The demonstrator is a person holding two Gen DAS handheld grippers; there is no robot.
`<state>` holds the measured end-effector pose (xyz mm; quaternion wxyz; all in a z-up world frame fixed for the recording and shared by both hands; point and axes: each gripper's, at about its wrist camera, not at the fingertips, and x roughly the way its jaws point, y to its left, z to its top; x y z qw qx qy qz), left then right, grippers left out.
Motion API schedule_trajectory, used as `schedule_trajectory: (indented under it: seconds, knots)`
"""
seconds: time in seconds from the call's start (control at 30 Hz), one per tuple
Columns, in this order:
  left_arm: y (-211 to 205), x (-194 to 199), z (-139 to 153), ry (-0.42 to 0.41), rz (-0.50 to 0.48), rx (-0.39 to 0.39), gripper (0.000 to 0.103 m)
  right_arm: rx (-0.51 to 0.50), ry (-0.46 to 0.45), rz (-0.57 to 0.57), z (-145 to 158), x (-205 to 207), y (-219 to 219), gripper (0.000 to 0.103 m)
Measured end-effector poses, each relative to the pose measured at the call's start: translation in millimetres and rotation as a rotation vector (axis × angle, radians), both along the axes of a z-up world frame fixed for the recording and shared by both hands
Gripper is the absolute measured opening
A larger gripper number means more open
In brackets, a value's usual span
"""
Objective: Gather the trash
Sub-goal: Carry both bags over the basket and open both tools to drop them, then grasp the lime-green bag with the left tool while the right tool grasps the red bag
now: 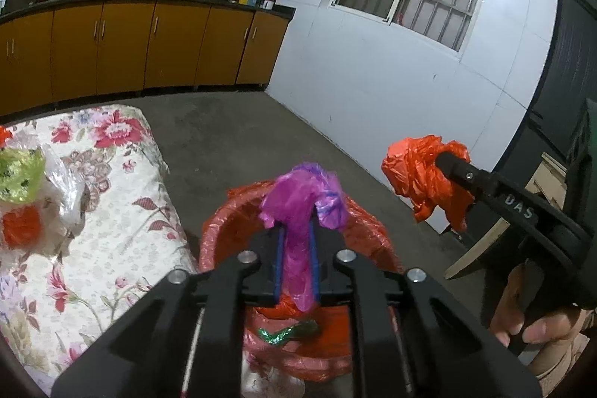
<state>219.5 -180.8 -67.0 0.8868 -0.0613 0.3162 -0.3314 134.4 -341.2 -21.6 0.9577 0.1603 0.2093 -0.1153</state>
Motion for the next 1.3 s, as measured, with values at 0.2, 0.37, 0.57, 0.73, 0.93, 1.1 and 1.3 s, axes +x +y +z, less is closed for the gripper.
schedule_trajectory:
  seconds: [0.2, 0.37, 0.57, 0.73, 0.93, 1.1, 1.3]
  knots:
    - [1, 5, -14, 0.042, 0.007, 0.012, 0.029, 0.017, 0.006, -0.015, -4, -6, -6, 0.039]
    - [19, 7, -15, 0.032, 0.065, 0.029, 0.036, 0.008, 0.014, -0.022, -4, -8, -6, 0.039]
    - [49, 1, -9, -0.022, 0.178, 0.076, 0.055, -0.058, -0.002, -0.019, -1, -10, 9, 0.069]
    - [83, -4, -5, -0.052, 0.274, 0.117, 0.064, -0.113, 0.002, 0.037, 2, -2, 33, 0.079]
    - [134, -7, -6, -0.068, 0.408, 0.164, 0.068, -0.125, 0.014, 0.185, 0, 14, 73, 0.079]
    - [190, -7, -8, -0.058, 0.544, 0.177, 0.068, -0.113, 0.032, 0.321, -2, 34, 117, 0.074]
    - [250, -18, -7, -0.080, 0.694, 0.204, 0.068, -0.075, 0.030, 0.498, 4, 70, 187, 0.066]
